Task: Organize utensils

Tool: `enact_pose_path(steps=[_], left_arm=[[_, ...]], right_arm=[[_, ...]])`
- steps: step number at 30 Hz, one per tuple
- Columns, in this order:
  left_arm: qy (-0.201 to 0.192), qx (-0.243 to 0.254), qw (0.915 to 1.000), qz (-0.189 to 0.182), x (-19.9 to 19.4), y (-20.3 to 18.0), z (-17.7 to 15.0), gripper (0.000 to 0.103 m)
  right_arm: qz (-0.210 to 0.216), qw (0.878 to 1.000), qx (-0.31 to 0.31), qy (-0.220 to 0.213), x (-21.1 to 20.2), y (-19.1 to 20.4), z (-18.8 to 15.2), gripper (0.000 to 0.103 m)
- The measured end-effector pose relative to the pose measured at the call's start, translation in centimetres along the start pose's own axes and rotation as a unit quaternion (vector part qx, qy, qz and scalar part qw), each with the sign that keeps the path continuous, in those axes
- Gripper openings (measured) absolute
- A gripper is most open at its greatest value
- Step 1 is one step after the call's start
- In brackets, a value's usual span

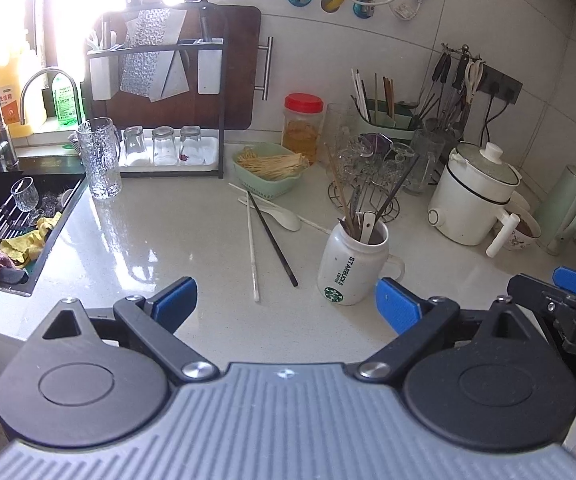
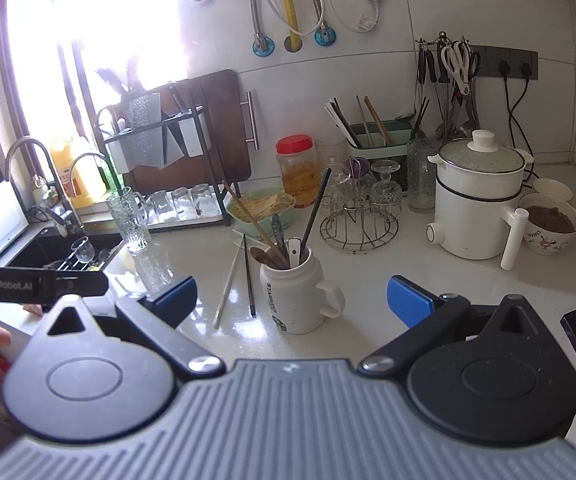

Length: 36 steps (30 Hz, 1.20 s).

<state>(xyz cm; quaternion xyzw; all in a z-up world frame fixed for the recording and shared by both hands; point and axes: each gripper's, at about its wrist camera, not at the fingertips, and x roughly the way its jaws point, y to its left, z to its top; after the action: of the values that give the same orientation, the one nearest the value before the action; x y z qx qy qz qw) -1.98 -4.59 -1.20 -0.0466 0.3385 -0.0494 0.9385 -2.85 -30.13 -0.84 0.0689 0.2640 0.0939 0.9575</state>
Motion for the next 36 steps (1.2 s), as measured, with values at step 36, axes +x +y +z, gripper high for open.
enact_pose_path(steps=[36], left_arm=[[-0.001,0.033,0.9995,-0.005,0.3,-0.2,0.8,0.098]], right_arm=[[-0.012,1.000,0.009,0.000,0.2,0.1,-0.4,0.103]])
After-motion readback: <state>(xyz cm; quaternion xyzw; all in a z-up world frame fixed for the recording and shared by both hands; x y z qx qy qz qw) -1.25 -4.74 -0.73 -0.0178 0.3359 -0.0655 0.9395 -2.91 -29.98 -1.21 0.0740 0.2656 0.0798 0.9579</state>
